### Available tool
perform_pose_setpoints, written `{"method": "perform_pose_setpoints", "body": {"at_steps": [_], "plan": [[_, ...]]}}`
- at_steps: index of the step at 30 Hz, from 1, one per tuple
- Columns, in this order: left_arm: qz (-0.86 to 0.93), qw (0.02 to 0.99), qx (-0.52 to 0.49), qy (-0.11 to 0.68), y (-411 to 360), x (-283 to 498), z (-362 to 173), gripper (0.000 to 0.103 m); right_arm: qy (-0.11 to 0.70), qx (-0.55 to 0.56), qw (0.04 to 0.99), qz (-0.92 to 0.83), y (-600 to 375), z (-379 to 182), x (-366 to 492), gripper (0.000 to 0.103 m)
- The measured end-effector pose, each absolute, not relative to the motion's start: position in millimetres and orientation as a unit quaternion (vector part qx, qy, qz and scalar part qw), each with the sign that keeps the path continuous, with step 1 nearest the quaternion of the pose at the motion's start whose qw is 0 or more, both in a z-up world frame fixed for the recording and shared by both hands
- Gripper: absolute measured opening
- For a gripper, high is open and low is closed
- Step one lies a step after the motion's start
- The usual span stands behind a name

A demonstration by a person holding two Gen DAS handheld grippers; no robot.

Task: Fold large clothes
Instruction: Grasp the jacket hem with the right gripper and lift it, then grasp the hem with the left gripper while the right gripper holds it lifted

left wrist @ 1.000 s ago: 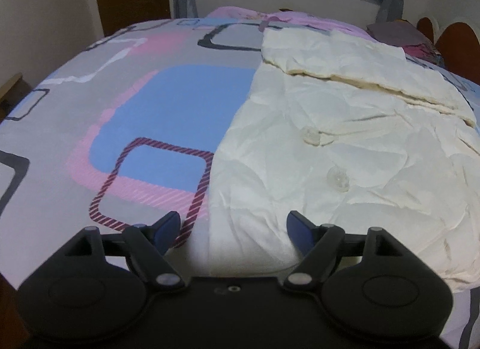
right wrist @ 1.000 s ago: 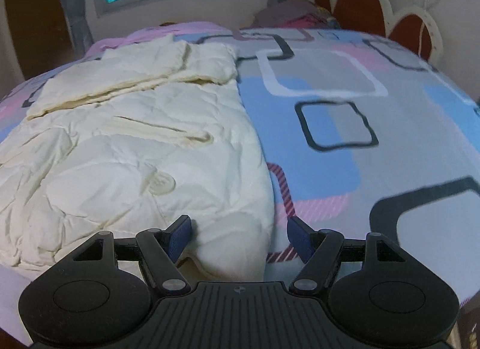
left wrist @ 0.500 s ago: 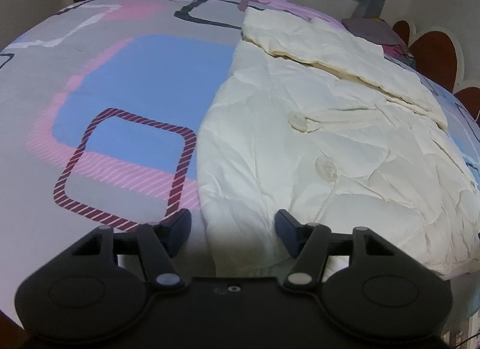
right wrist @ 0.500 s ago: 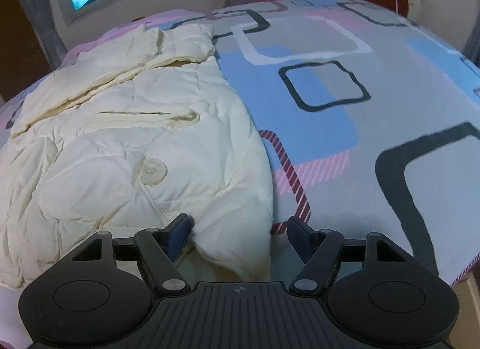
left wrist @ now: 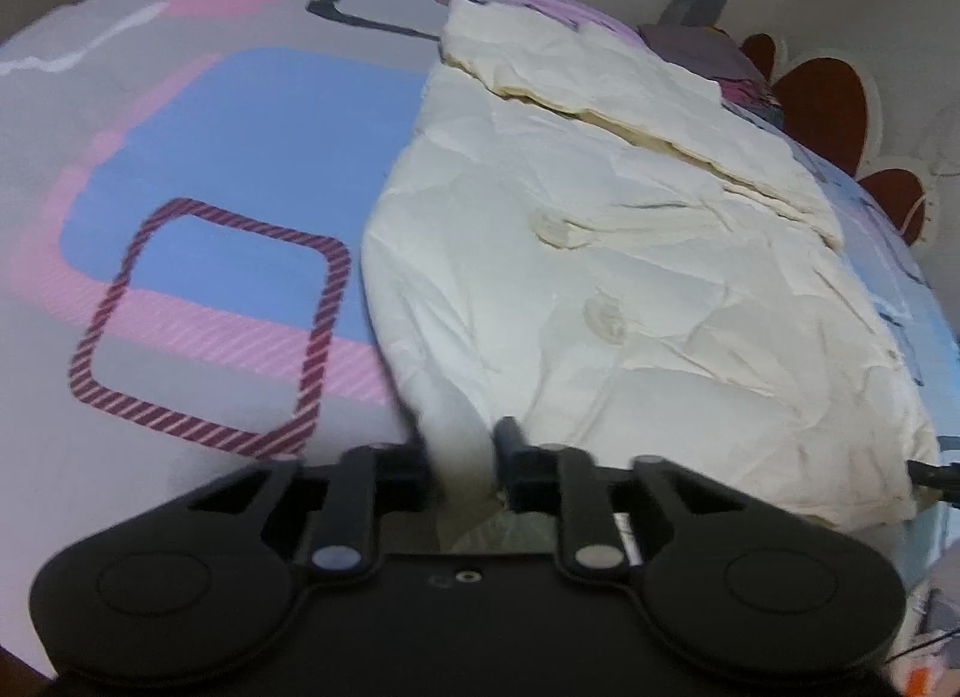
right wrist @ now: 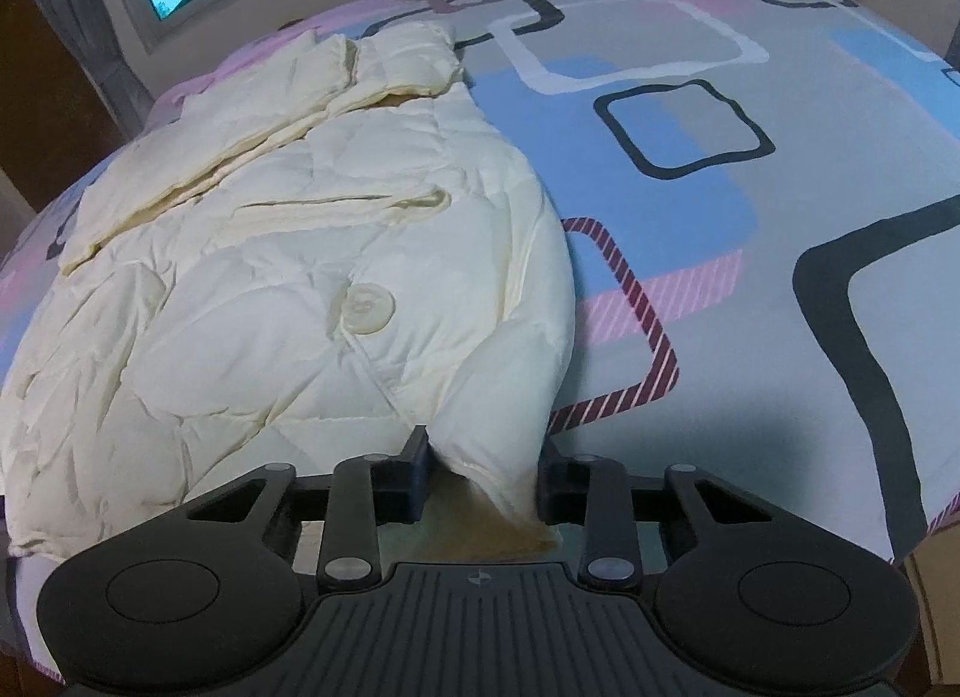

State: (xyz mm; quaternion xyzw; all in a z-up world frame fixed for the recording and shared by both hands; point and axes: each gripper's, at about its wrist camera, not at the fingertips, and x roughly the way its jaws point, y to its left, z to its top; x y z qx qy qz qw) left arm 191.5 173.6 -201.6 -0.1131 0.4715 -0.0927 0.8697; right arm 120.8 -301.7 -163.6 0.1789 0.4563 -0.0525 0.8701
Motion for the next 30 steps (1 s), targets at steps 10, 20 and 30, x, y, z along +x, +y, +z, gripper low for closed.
{"method": "perform_pose_setpoints", "body": {"at_steps": [10, 20, 30], "plan": [[-0.108, 0.882, -0.119, 0.443, 169, 199, -174, 0.007, 0.443, 0.171, 0.880, -0.029, -301, -145, 126, 0.017], [-0.107, 0.914, -0.136, 0.367, 157, 235, -121, 0.006, 0.379, 0.197, 0.904, 0.009, -308, -96, 164, 0.017], [-0.094, 0.933, -0.132, 0.322, 139, 312, -97, 0.006, 0.328, 0.178, 0.927, 0.019, -319, -62, 255, 0.017]]}}
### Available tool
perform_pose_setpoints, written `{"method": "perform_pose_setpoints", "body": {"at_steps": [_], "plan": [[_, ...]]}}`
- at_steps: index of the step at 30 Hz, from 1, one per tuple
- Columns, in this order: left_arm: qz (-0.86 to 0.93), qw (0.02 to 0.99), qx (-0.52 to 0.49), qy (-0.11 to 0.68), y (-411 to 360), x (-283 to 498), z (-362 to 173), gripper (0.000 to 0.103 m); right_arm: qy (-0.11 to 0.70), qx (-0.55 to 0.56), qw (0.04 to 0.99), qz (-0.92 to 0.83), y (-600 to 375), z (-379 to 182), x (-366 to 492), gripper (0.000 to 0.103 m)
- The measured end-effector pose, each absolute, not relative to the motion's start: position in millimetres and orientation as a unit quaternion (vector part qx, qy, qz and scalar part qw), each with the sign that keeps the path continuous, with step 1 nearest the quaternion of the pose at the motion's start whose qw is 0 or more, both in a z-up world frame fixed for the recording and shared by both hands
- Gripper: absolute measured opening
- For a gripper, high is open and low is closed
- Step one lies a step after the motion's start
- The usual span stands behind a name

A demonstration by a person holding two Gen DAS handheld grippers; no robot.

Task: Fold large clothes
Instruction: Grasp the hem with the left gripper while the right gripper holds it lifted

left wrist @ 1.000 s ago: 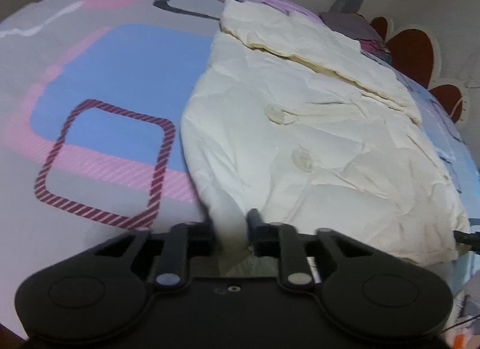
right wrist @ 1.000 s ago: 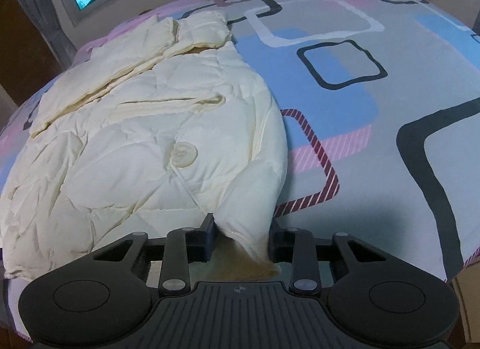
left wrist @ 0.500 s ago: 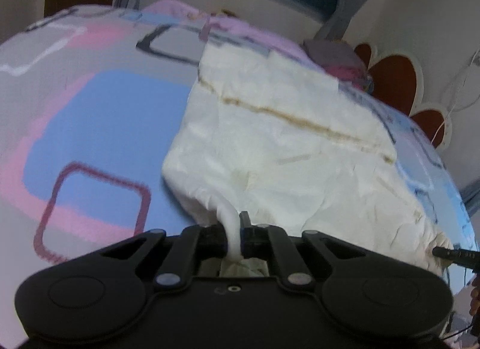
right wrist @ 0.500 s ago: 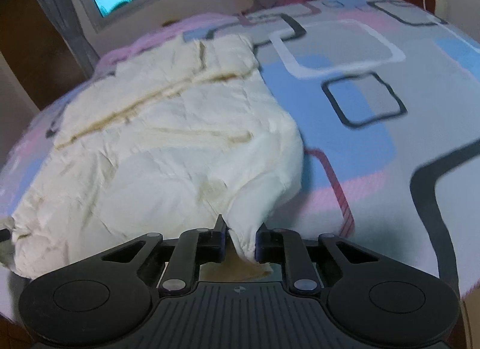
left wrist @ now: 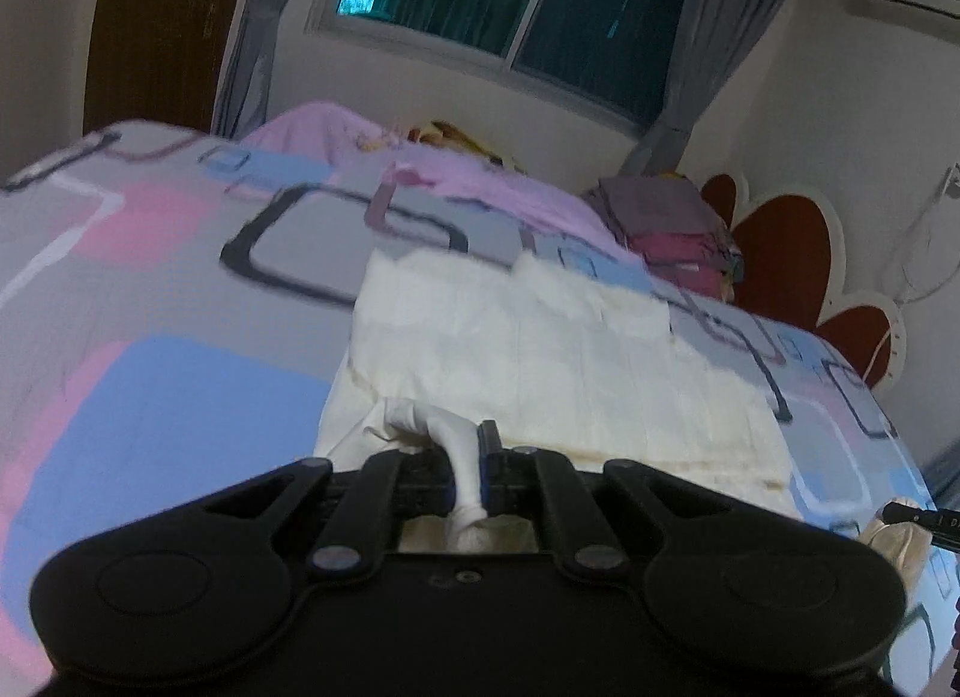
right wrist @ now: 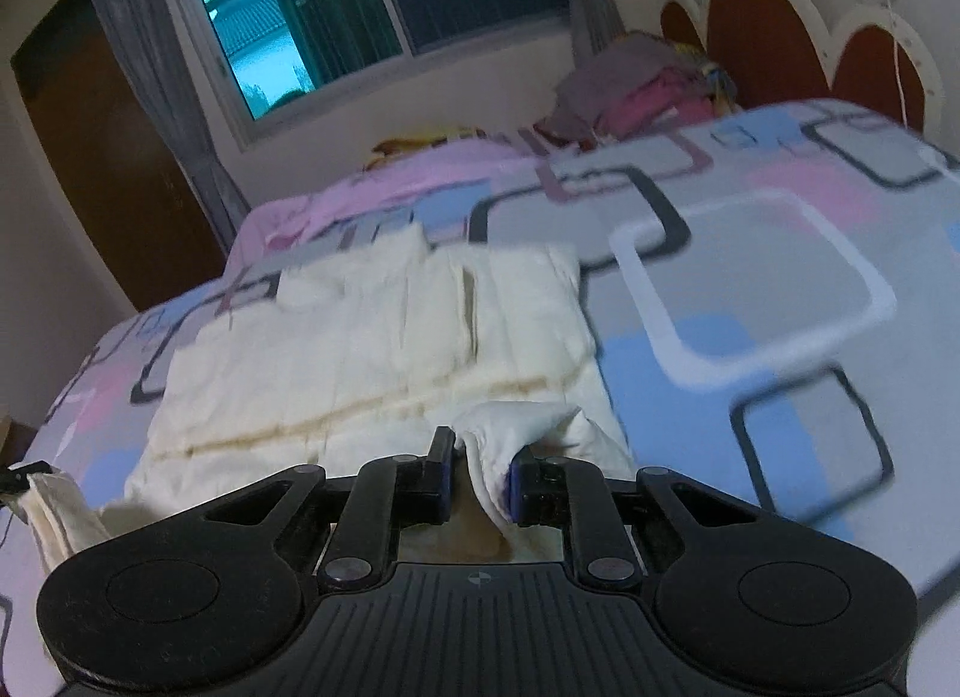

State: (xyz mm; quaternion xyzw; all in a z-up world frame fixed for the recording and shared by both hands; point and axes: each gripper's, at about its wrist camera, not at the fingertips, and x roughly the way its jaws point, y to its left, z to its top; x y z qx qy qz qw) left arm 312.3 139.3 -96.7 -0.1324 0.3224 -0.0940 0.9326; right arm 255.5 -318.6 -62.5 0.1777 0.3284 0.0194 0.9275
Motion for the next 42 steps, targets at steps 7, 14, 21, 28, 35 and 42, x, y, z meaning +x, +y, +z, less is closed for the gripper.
{"method": "perform_pose_setpoints", "body": {"at_steps": [7, 14, 21, 28, 35, 42], "plan": [[-0.079, 0.945, -0.122, 0.292, 120, 367, -85, 0.006, 0.303, 0.170, 0.938, 0.009, -333, -58, 319, 0.017], [-0.042, 0.951, -0.124, 0.282, 114, 423, -87, 0.006, 0.285, 0.156, 0.946, -0.008, -343, -55, 382, 0.016], [-0.011, 0.952, -0.105, 0.288, 105, 471, -97, 0.006, 0.288, 0.155, 0.945, -0.027, -349, -65, 443, 0.016], [0.009, 0.952, -0.093, 0.290, 97, 504, -108, 0.006, 0.296, 0.155, 0.942, -0.039, -351, -81, 486, 0.016], [0.025, 0.951, -0.081, 0.298, 87, 533, -127, 0.006, 0.316, 0.167, 0.932, -0.051, -358, -102, 515, 0.017], [0.038, 0.946, -0.056, 0.318, 77, 555, -147, 0.009, 0.337, 0.154, 0.927, -0.052, -358, -122, 535, 0.017]]}}
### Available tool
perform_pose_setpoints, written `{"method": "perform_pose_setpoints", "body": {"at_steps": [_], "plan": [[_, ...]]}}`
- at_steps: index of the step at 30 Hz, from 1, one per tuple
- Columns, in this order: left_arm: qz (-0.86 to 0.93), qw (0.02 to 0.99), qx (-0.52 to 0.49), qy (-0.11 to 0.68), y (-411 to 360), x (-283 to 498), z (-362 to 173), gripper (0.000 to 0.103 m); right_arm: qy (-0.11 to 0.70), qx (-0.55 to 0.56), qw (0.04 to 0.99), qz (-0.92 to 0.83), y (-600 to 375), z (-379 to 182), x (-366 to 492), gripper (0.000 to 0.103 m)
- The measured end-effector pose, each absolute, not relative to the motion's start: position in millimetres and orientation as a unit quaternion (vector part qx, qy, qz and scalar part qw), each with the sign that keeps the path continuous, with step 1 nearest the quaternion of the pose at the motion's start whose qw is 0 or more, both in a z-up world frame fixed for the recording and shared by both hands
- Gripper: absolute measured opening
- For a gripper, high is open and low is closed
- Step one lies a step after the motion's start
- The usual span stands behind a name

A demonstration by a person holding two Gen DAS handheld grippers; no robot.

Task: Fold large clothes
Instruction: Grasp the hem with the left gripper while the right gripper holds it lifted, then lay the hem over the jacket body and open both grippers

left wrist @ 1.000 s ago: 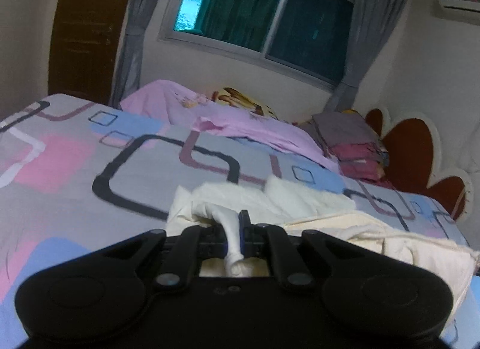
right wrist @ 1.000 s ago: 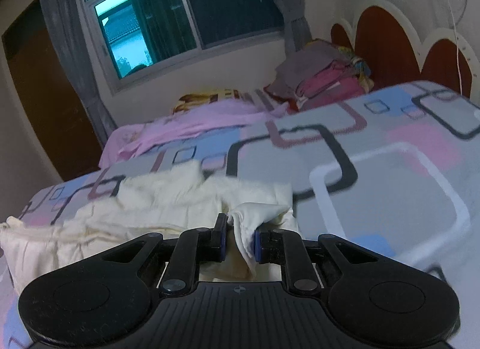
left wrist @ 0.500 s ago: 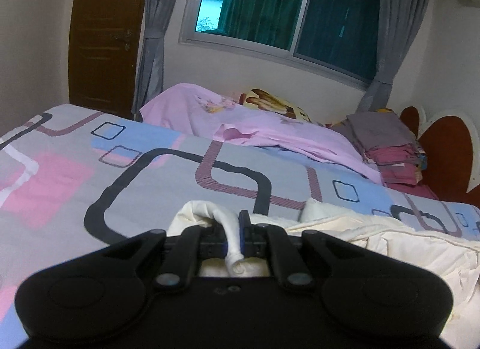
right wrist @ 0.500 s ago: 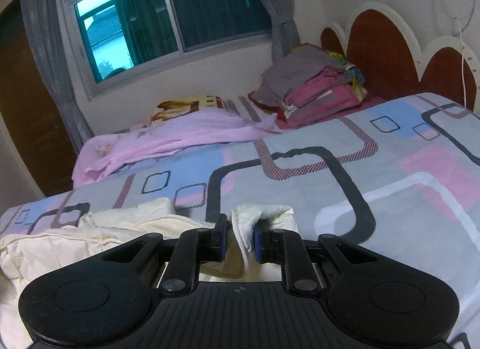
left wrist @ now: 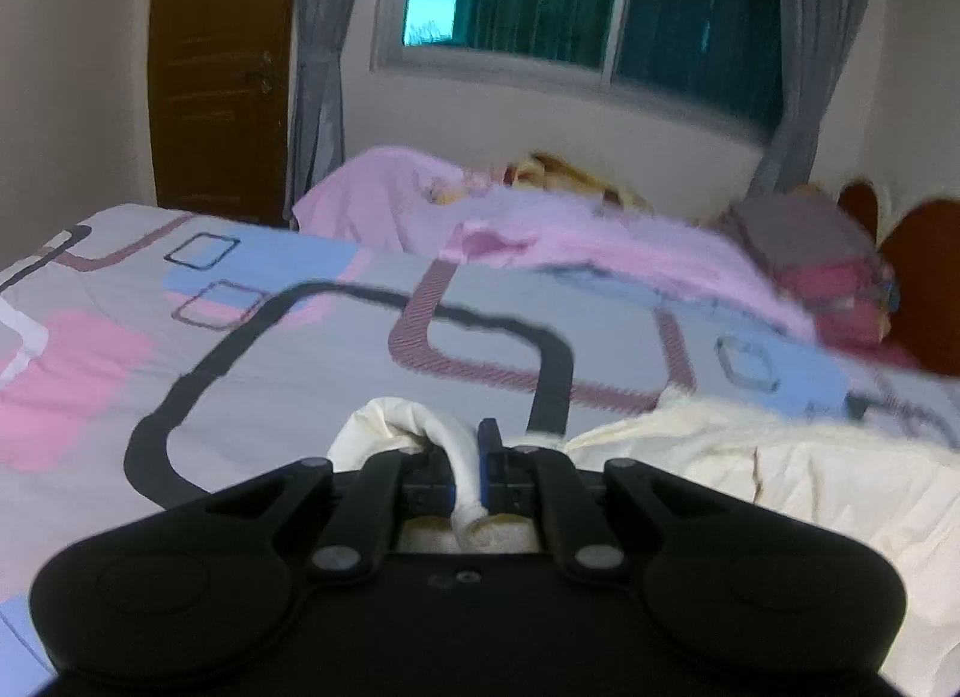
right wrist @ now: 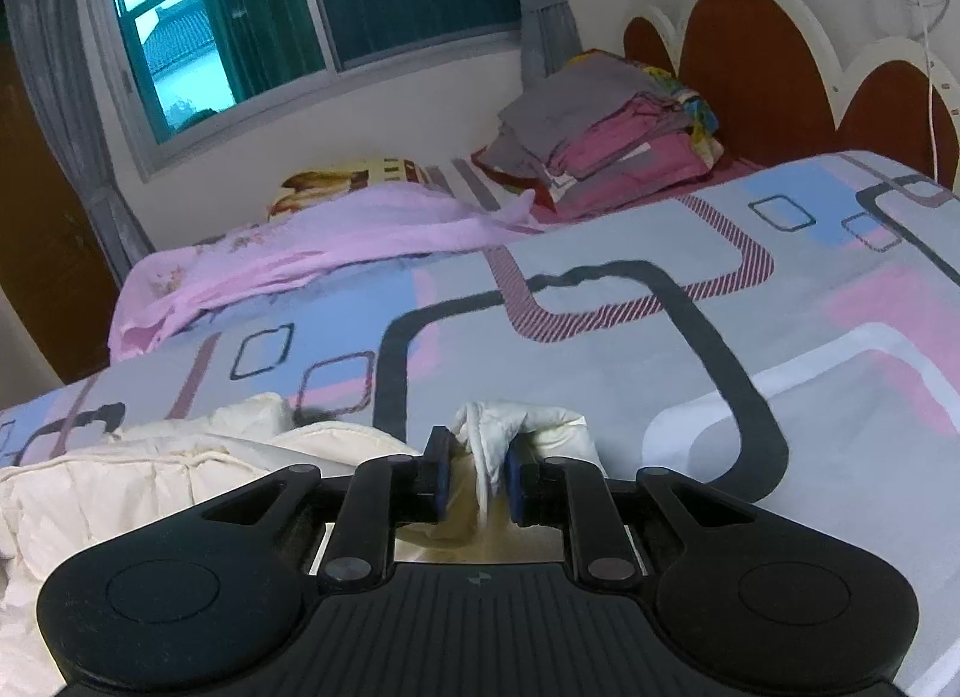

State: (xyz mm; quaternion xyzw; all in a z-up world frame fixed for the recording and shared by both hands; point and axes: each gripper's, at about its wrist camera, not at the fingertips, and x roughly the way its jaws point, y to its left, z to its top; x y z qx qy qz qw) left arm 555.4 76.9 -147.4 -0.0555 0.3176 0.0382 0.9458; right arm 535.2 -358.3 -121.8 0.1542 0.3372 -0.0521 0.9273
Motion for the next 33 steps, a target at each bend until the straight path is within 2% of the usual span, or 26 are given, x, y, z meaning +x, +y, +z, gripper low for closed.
{"method": "perform_pose_setpoints", "body": {"at_steps": [5, 7, 9, 14, 15, 16, 18, 20, 22, 23, 28, 33], "plan": [[0.040, 0.938, -0.035, 0.342, 74, 564, -164, 0.011, 0.342, 0.144, 0.927, -0.048, -356, -129, 540, 0.018], [0.037, 0.937, -0.041, 0.344, 76, 565, -164, 0.012, 0.326, 0.158, 0.931, -0.045, -359, -126, 537, 0.035], [0.033, 0.936, -0.059, 0.345, 80, 563, -159, 0.018, 0.295, 0.155, 0.941, -0.055, -358, -118, 531, 0.067], [0.026, 0.940, -0.079, 0.330, 86, 557, -144, 0.030, 0.251, 0.116, 0.960, -0.044, -345, -96, 521, 0.070], [0.027, 0.942, -0.083, 0.323, 87, 553, -141, 0.042, 0.245, 0.110, 0.962, -0.038, -342, -92, 520, 0.070], [0.033, 0.946, -0.084, 0.311, 87, 548, -137, 0.070, 0.239, 0.101, 0.965, -0.033, -337, -89, 519, 0.070], [0.058, 0.959, -0.081, 0.267, 87, 535, -128, 0.097, 0.229, 0.084, 0.970, -0.023, -328, -85, 517, 0.070], [0.051, 0.966, -0.063, 0.245, 84, 528, -121, 0.092, 0.228, 0.076, 0.971, -0.013, -321, -85, 517, 0.069], [0.037, 0.966, -0.050, 0.252, 79, 528, -118, 0.082, 0.229, 0.070, 0.971, -0.004, -314, -87, 517, 0.069], [0.027, 0.965, -0.049, 0.256, 76, 527, -118, 0.080, 0.231, 0.066, 0.971, -0.003, -309, -89, 519, 0.069], [-0.010, 0.964, -0.020, 0.265, 43, 529, -127, 0.079, 0.245, 0.043, 0.968, 0.021, -280, -102, 532, 0.067], [0.026, 0.968, 0.003, 0.250, 29, 543, -149, 0.079, 0.245, 0.019, 0.969, 0.008, -271, -117, 548, 0.066]]}}
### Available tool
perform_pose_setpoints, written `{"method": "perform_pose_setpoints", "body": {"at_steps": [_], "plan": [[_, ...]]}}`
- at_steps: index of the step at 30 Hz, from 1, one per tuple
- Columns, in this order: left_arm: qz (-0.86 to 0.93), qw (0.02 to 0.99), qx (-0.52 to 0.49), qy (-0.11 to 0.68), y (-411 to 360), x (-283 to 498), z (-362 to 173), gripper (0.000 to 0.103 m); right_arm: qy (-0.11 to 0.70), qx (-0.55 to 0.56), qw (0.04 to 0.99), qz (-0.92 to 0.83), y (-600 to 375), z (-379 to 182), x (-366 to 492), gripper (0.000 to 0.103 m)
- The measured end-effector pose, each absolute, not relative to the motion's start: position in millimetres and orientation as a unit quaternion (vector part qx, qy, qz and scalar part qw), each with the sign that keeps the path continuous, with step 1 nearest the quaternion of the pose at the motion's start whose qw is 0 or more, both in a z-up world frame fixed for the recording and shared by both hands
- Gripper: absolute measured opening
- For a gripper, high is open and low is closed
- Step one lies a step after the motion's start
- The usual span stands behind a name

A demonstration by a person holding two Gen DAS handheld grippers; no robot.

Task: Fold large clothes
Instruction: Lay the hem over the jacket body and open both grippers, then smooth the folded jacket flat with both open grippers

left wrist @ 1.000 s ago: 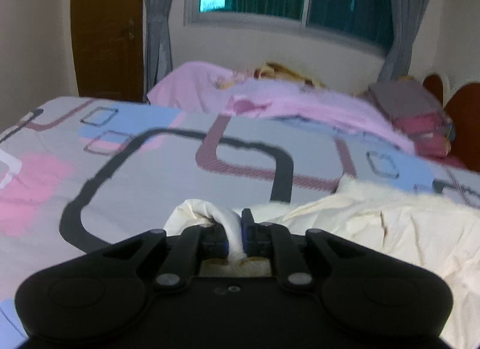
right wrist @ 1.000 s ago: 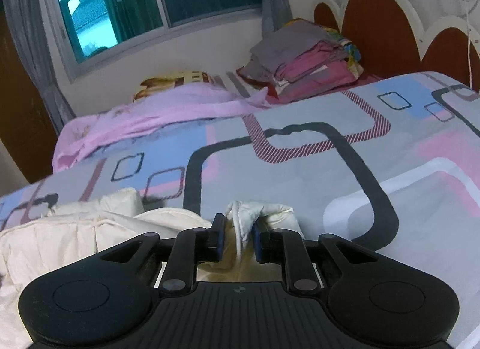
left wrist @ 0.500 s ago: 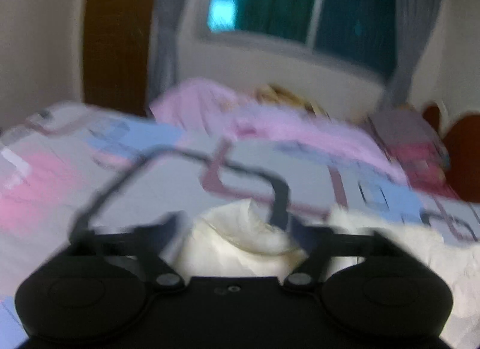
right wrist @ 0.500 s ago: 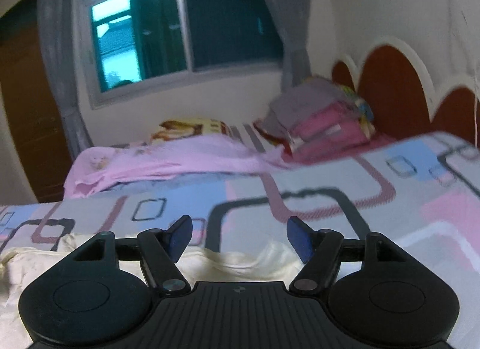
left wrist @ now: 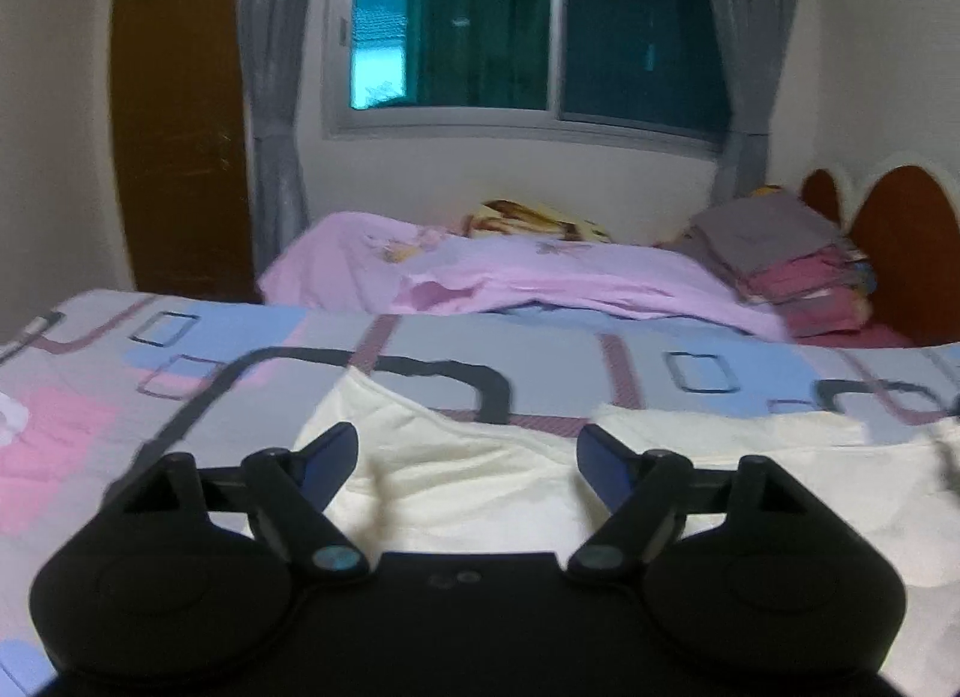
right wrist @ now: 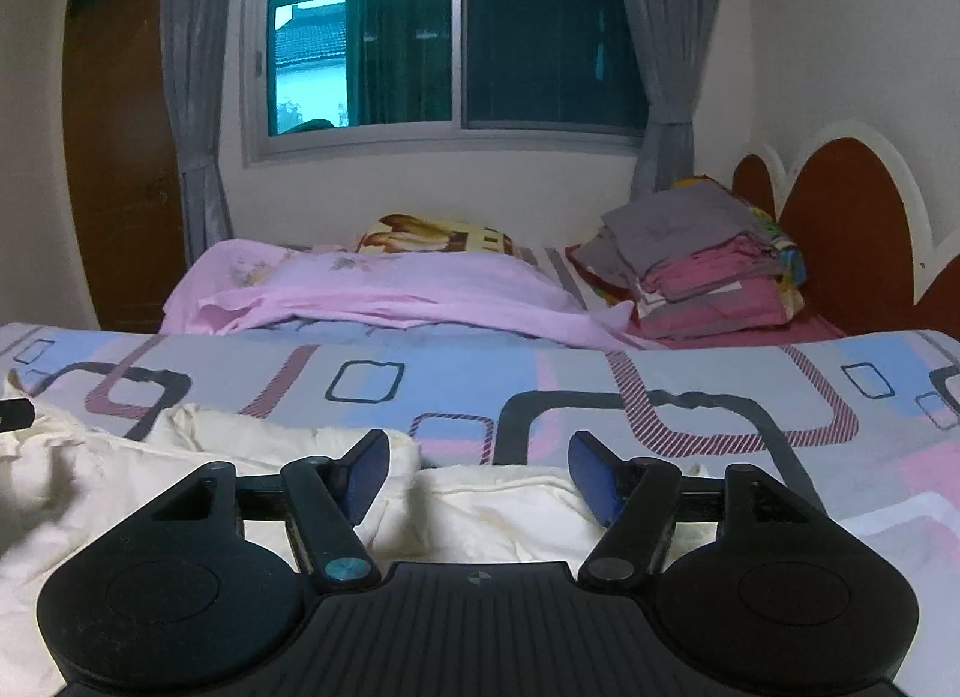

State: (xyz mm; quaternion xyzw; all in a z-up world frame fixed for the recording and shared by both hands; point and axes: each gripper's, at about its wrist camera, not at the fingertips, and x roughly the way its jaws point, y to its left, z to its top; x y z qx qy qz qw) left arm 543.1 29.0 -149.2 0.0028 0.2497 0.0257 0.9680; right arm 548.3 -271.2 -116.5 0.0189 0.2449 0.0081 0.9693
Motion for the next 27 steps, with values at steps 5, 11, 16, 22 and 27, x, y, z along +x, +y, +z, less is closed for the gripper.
{"method": "perform_pose_setpoints", "body": {"at_steps": [5, 11, 16, 22, 27], "plan": [[0.058, 0.955, 0.015, 0.289, 43, 564, -180, 0.077, 0.264, -0.016, 0.964, -0.018, -280, -145, 559, 0.066], [0.066, 0.952, 0.009, 0.299, 49, 570, -201, 0.080, 0.289, -0.018, 0.957, -0.033, -289, -176, 567, 0.066], [0.065, 0.953, -0.002, 0.297, 55, 570, -210, 0.082, 0.289, -0.028, 0.956, -0.040, -286, -195, 571, 0.066], [0.071, 0.953, -0.007, 0.294, 54, 574, -217, 0.084, 0.300, -0.020, 0.952, -0.050, -290, -212, 581, 0.066], [0.068, 0.954, 0.005, 0.292, 52, 563, -204, 0.079, 0.294, 0.008, 0.955, -0.047, -293, -188, 568, 0.066]]}}
